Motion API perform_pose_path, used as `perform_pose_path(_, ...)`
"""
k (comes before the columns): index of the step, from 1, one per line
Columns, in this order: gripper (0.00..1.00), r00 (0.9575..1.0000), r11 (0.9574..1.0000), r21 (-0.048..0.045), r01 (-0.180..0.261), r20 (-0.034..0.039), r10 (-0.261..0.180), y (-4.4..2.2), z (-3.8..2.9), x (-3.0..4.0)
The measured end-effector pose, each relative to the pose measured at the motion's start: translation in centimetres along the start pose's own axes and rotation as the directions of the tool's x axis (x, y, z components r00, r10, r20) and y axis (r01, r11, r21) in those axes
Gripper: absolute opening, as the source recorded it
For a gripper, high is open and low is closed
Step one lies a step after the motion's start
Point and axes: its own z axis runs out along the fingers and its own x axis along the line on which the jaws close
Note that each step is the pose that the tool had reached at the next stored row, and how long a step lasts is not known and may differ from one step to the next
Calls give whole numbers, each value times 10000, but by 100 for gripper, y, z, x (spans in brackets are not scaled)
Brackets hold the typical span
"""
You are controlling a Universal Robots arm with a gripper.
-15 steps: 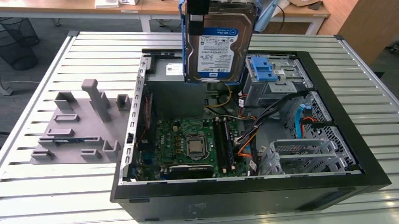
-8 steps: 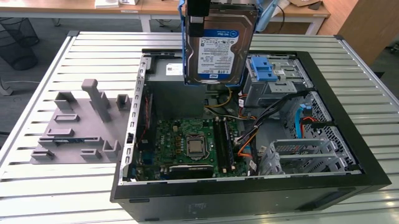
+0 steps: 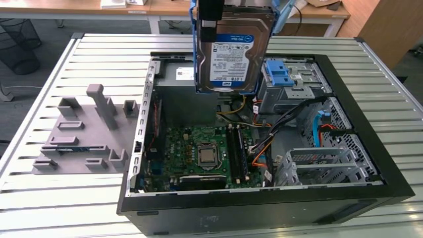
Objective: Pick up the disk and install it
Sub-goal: 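Pick up the disk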
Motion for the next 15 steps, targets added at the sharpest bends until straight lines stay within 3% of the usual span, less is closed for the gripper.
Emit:
perform_pose_path(3, 37, 10000, 10000, 1, 0, 2, 0, -8, 7, 13)
perform_pose_path(7, 37, 10000, 10000, -1, 1, 1, -1, -73, 15, 13)
perform_pose_path(15, 37, 10000, 10000, -2, 1, -1, -1, -76, 14, 13)
